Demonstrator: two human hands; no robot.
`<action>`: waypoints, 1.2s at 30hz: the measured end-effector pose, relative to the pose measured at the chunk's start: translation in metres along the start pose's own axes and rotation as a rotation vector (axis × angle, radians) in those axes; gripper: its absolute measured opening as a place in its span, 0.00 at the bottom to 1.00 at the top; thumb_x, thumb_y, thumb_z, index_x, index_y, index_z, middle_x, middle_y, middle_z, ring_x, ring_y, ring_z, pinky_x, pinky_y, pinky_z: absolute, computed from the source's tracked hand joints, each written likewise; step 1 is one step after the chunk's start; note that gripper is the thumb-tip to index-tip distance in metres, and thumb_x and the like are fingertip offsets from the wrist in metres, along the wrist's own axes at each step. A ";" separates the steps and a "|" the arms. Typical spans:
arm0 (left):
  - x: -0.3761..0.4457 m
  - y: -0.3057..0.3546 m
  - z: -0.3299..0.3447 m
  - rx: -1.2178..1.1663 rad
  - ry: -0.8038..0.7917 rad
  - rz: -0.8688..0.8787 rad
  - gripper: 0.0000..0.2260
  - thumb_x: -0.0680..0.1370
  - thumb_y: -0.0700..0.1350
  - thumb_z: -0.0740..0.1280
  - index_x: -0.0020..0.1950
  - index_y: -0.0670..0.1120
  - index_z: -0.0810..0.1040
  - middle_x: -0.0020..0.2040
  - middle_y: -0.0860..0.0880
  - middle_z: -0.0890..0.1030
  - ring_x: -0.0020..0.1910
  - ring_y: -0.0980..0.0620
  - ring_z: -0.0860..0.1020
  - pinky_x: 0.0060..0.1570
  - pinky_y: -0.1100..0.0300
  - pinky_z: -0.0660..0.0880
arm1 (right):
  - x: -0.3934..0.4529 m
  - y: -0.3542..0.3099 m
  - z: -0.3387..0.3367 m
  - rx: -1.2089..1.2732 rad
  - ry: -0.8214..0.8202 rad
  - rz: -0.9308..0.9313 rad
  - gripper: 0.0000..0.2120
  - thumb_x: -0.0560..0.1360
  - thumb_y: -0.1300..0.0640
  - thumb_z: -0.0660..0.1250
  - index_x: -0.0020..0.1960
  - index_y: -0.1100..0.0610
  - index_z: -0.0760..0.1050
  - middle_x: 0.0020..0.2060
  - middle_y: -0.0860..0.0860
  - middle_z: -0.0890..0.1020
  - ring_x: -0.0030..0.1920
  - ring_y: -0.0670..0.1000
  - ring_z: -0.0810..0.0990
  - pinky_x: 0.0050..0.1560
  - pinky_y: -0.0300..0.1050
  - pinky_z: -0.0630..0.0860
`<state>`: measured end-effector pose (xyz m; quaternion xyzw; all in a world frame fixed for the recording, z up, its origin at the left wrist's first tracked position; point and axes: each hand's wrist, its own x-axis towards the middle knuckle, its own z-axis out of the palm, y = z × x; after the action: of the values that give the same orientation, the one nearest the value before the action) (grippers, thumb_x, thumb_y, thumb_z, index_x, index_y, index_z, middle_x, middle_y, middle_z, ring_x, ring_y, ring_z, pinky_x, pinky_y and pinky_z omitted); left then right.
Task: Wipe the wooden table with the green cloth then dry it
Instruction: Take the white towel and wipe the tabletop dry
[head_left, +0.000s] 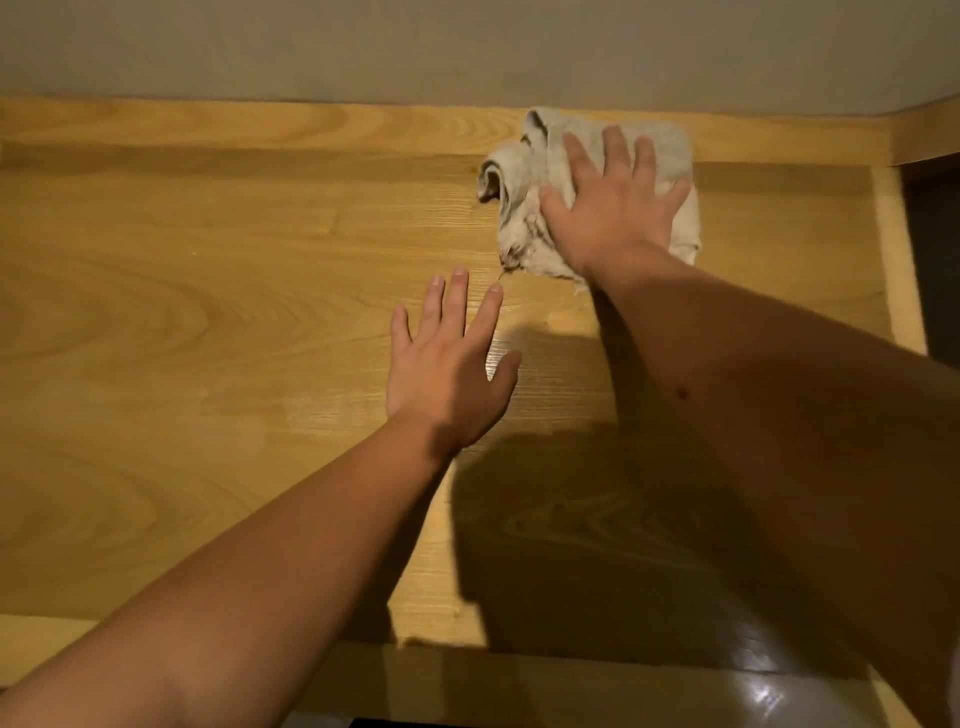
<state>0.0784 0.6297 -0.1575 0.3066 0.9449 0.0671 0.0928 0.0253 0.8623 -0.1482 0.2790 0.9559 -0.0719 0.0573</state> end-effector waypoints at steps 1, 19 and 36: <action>-0.001 -0.001 0.001 0.001 0.003 0.001 0.33 0.79 0.66 0.51 0.81 0.56 0.51 0.83 0.46 0.48 0.81 0.44 0.45 0.74 0.36 0.46 | 0.011 0.000 -0.002 -0.002 -0.005 -0.005 0.35 0.73 0.30 0.42 0.78 0.37 0.50 0.80 0.50 0.53 0.79 0.60 0.48 0.68 0.77 0.46; -0.001 0.002 -0.006 0.035 -0.032 0.014 0.30 0.80 0.64 0.47 0.80 0.54 0.56 0.83 0.45 0.47 0.81 0.45 0.44 0.74 0.36 0.45 | -0.102 0.031 0.011 0.006 0.008 -0.041 0.30 0.78 0.34 0.41 0.78 0.37 0.50 0.81 0.49 0.52 0.79 0.58 0.48 0.69 0.77 0.46; -0.013 0.083 -0.010 0.048 -0.152 0.091 0.31 0.80 0.65 0.46 0.81 0.56 0.47 0.82 0.42 0.41 0.80 0.39 0.40 0.71 0.28 0.43 | -0.405 0.091 0.030 0.006 -0.035 0.068 0.29 0.78 0.34 0.50 0.77 0.43 0.64 0.78 0.52 0.63 0.77 0.60 0.59 0.67 0.73 0.57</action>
<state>0.1332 0.6877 -0.1305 0.3558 0.9215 0.0252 0.1538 0.4161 0.7207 -0.1263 0.3102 0.9445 -0.0778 0.0753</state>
